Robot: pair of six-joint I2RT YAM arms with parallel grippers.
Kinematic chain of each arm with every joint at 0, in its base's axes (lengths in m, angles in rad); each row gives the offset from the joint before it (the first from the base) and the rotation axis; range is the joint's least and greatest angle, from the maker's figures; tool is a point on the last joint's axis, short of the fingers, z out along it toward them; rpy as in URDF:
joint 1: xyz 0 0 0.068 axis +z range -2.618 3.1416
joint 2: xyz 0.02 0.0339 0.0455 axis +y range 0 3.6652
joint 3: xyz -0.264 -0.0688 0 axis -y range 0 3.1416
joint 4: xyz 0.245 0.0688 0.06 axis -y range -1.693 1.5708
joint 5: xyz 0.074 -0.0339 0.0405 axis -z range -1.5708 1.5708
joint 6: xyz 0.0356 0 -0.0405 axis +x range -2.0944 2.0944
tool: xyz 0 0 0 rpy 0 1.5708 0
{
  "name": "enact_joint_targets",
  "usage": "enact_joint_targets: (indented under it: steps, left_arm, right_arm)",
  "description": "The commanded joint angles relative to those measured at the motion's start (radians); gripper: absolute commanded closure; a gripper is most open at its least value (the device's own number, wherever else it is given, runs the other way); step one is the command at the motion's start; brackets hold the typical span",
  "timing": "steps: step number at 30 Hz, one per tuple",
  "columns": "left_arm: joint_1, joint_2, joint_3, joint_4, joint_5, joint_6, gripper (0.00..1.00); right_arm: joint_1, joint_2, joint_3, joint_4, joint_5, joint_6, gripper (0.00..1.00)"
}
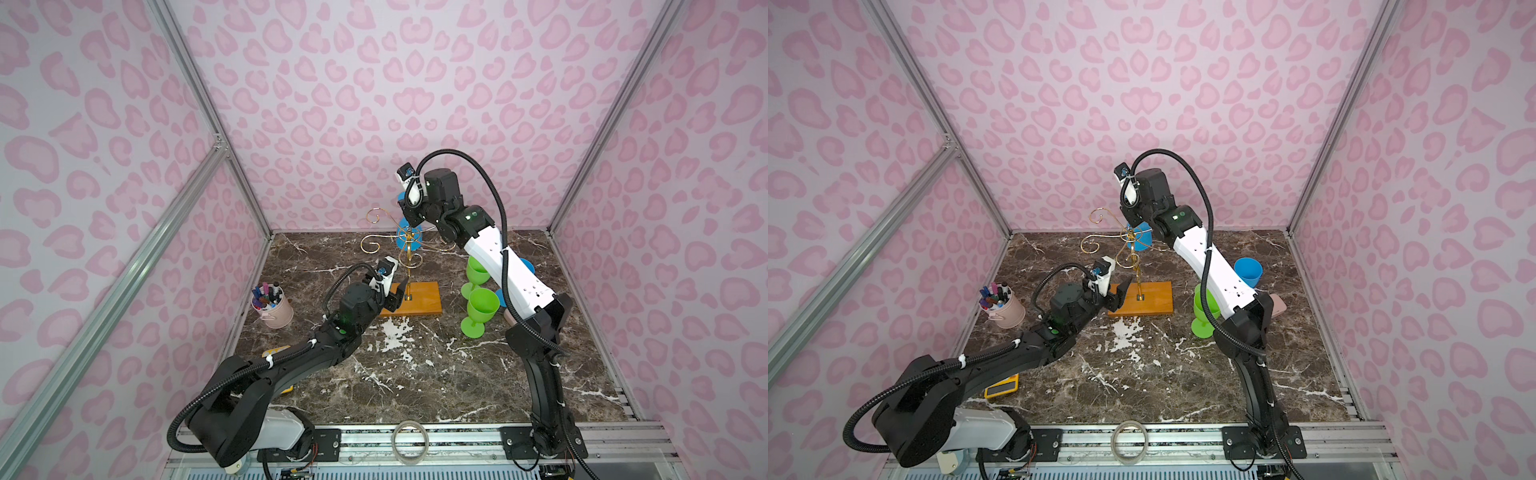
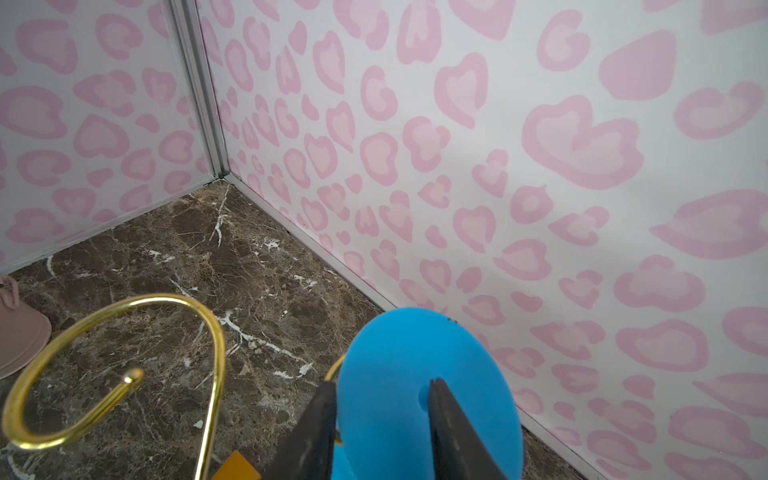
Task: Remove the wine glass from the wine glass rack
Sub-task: 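Raise the left gripper from the rack base and grip the gold stem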
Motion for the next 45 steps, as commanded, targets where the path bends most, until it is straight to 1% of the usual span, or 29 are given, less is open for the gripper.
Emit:
enact_joint_targets:
  steps: [1,3,6,8,12,19,27,31,34,37,41,45]
  left_arm:
    - [0.001,0.001,0.013,0.022,-0.003,0.001,0.33]
    - [0.001,0.008,0.006,0.039,0.014,0.006,0.32]
    - [0.001,0.017,-0.032,0.132,0.039,0.009,0.29]
    - [0.002,0.04,-0.027,0.151,0.035,0.004,0.29]
    - [0.0,0.084,-0.037,0.243,0.078,0.012,0.29]
    - [0.001,0.19,0.029,0.298,0.061,-0.014,0.29]
    - [0.0,0.294,0.069,0.379,0.031,-0.063,0.32]
    - [0.0,0.323,0.076,0.398,0.013,-0.079,0.39]
    - [0.0,0.336,0.073,0.417,-0.003,-0.086,0.48]
    - [0.0,0.348,0.074,0.429,-0.006,-0.096,0.6]
    - [0.0,0.358,0.079,0.432,-0.005,-0.105,0.7]
    - [-0.001,0.365,0.084,0.435,-0.006,-0.109,0.75]
  right_arm:
    - [0.0,-0.001,0.004,-0.001,-0.004,0.001,0.64]
    - [0.001,-0.001,0.004,-0.001,-0.004,0.002,0.65]
    - [0.001,-0.003,0.004,-0.003,-0.004,0.0,0.66]
    - [0.001,-0.003,0.004,-0.003,-0.005,0.0,0.67]
    - [0.001,-0.007,0.004,-0.003,-0.007,0.0,0.67]
    - [0.001,-0.011,0.004,-0.006,-0.007,-0.002,0.68]
    - [0.001,-0.014,0.004,-0.009,-0.008,-0.003,0.68]
    - [0.001,-0.012,0.002,-0.007,-0.014,0.001,0.69]
    - [0.001,-0.012,0.002,-0.009,-0.017,0.002,0.69]
    - [0.0,-0.014,0.003,-0.011,-0.016,0.0,0.69]
    - [0.0,-0.017,0.003,-0.012,-0.016,-0.002,0.69]
    - [0.002,-0.02,0.002,-0.013,-0.017,-0.001,0.69]
